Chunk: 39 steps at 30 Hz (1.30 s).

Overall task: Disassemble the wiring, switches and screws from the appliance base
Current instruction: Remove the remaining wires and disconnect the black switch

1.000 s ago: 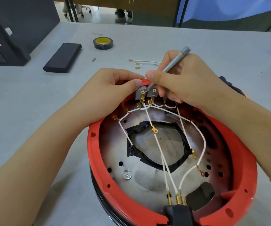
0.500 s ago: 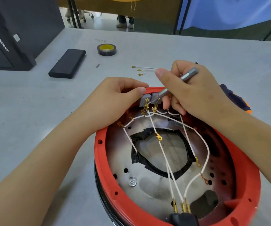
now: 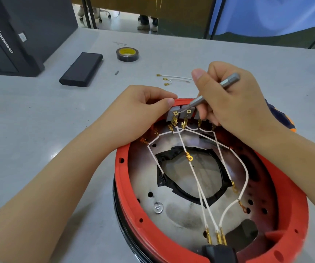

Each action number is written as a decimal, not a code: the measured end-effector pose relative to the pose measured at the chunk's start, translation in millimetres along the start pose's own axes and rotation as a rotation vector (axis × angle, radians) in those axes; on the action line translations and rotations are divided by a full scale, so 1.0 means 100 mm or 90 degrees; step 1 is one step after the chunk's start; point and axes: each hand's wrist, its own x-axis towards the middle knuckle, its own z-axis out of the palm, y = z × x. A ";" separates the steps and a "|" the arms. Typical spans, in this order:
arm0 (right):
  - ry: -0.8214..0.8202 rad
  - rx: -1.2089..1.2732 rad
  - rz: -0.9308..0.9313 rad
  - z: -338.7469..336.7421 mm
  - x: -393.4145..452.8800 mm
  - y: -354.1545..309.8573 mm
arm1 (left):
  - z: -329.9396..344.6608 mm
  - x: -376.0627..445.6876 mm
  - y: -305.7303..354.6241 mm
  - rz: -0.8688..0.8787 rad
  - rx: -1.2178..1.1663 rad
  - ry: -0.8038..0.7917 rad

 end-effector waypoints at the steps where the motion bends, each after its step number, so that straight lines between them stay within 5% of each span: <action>1: -0.005 -0.004 0.001 0.01 0.00 -0.01 | 0.00 0.00 0.00 0.001 0.003 0.001; 14: -0.028 -0.008 0.001 0.01 -0.01 -0.01 | 0.00 -0.01 0.01 -0.003 0.007 0.001; 18: -0.077 -0.149 0.016 0.09 0.03 0.00 | 0.01 -0.01 0.02 0.007 0.008 -0.005; 25: 0.001 0.007 0.044 0.04 0.04 0.02 | 0.00 0.01 0.00 -0.001 -0.005 0.008; 39: -0.015 0.006 0.025 0.06 0.03 0.01 | 0.00 0.02 -0.03 0.008 0.004 0.012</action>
